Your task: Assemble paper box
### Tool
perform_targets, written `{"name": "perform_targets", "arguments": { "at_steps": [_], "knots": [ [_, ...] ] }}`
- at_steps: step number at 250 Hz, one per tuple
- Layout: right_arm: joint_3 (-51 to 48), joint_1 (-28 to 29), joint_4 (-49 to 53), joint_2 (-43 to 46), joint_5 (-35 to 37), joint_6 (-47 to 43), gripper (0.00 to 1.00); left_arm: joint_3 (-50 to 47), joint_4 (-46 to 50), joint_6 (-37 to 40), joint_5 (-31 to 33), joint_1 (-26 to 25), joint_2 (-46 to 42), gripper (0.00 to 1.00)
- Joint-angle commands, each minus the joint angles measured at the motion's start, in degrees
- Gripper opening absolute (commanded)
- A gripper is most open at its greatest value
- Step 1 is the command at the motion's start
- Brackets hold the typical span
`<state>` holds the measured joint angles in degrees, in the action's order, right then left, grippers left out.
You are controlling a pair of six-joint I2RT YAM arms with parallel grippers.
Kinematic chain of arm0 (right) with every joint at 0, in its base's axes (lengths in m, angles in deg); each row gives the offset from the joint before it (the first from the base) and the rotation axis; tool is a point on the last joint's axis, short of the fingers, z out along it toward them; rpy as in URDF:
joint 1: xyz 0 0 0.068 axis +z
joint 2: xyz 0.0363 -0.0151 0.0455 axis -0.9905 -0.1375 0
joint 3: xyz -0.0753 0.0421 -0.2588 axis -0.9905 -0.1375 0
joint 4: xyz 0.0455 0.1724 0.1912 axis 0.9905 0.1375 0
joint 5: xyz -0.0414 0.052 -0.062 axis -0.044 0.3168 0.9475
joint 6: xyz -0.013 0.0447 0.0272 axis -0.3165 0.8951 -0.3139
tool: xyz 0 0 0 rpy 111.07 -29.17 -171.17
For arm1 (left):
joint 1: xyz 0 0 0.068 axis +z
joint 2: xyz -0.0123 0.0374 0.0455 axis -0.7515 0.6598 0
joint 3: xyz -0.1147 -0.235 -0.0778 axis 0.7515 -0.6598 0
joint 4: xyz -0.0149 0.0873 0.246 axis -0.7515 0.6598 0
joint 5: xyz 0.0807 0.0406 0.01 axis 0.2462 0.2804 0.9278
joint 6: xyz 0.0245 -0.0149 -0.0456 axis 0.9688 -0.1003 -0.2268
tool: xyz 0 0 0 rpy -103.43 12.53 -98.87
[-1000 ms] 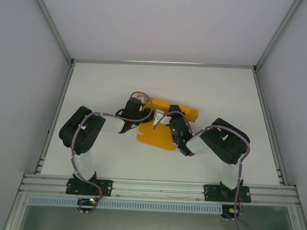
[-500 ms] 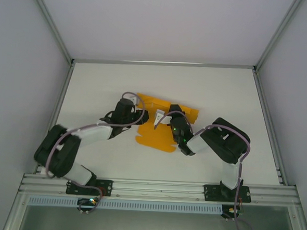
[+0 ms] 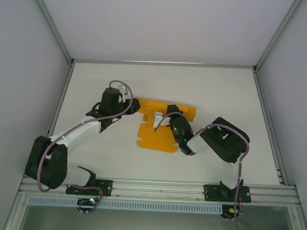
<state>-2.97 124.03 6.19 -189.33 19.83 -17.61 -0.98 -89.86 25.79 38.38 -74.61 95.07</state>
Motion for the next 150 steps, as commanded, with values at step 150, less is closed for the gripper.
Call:
{"name": "perform_targets", "arguments": {
  "at_steps": [150],
  "knots": [
    [-3.07, 1.56, -0.60, 1.98, -1.61, 1.14, 0.00, 8.11, 10.89, 15.89, -8.45, -3.16, 10.67, 0.31]
  ]
}}
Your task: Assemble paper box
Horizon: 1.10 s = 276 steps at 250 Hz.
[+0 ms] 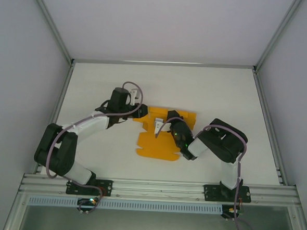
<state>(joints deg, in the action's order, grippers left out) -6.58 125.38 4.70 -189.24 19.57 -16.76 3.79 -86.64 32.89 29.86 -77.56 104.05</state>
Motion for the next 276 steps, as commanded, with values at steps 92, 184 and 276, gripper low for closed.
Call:
{"name": "perform_targets", "arguments": {
  "at_steps": [92, 184, 276],
  "knots": [
    [1.82, 0.22, 0.79, 0.19, -0.31, 1.24, 0.00, -1.62, -21.35, -10.82, -19.33, -1.80, 7.43, 0.33],
    [0.82, -0.86, 0.70, 2.09, -0.64, 1.82, 0.00, -2.60, -6.33, -4.36, -4.05, 1.03, -2.89, 0.64],
    [-0.29, -1.85, 1.08, 4.88, -5.63, 3.31, 0.00, -6.11, 3.99, 22.86, -10.66, 17.74, -10.67, 1.00]
  ]
}}
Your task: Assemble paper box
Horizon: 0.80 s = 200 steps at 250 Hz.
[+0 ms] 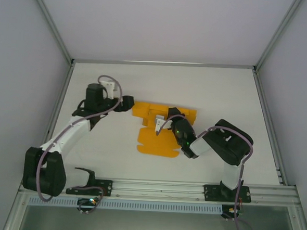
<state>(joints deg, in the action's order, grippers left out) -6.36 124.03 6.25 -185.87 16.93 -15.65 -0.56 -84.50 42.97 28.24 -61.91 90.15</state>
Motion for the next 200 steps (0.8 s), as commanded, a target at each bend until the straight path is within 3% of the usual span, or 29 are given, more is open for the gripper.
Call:
{"name": "perform_targets", "arguments": {
  "at_steps": [1, 26, 41, 58, 94, 131, 163, 200],
  "knots": [
    [-0.51, -0.47, -0.44, 1.51, -3.00, 2.21, 0.00, -1.65, 1.90, 13.17, -9.23, 2.15, 3.34, 1.00],
    [-0.28, -0.72, -0.33, 1.75, -3.85, 2.79, 0.00, 1.56, 4.93, 20.45, -13.44, 2.39, 7.54, 0.97],
    [0.06, -0.80, 0.45, 1.84, -4.36, 2.92, 0.00, 5.44, 9.16, 23.87, -18.57, 2.31, 10.81, 0.87],
    [0.29, -0.83, 1.23, 1.86, -4.96, 3.01, 0.00, 9.93, 13.33, 27.42, -20.80, 1.78, 14.36, 0.83],
    [0.67, -0.80, 2.33, 2.44, -5.13, 3.08, 0.00, 17.09, 19.93, 32.27, -17.97, 0.91, 21.03, 0.75],
    [1.12, -0.89, 4.06, 3.38, -5.05, 3.21, 0.00, 22.86, 25.75, 35.46, -19.96, -0.94, 25.65, 0.67],
    [1.63, -0.97, 4.95, 3.79, -4.77, 3.26, 0.00, 24.12, 28.13, 38.24, -18.33, -4.30, 26.44, 0.51],
    [1.93, -0.99, 4.74, 3.67, -3.78, 2.45, 0.00, 23.96, 28.31, 35.71, -10.31, -6.19, 25.31, 0.29]
  ]
}}
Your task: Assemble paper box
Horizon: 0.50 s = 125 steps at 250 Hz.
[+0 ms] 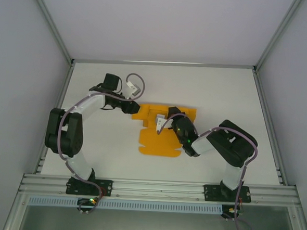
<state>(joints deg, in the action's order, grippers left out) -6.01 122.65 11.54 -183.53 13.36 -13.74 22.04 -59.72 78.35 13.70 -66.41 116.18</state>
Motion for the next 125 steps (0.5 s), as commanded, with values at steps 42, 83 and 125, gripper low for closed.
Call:
{"name": "perform_targets", "arguments": {
  "at_steps": [42, 83, 125],
  "knots": [
    [1.68, 0.37, -1.29, 1.88, 1.06, 0.52, 0.00, -1.76, 0.46, -5.39, 13.24, -2.36, -4.00, 0.15],
    [2.22, 1.62, 1.21, 2.65, 1.97, 1.78, 0.00, -4.00, -6.03, -15.03, 22.00, -5.39, -6.38, 0.14],
    [1.96, 1.42, 5.24, 3.66, 4.34, 3.05, 0.18, -5.32, -7.20, -21.60, 34.28, -8.42, -8.33, 0.09]
  ]
}}
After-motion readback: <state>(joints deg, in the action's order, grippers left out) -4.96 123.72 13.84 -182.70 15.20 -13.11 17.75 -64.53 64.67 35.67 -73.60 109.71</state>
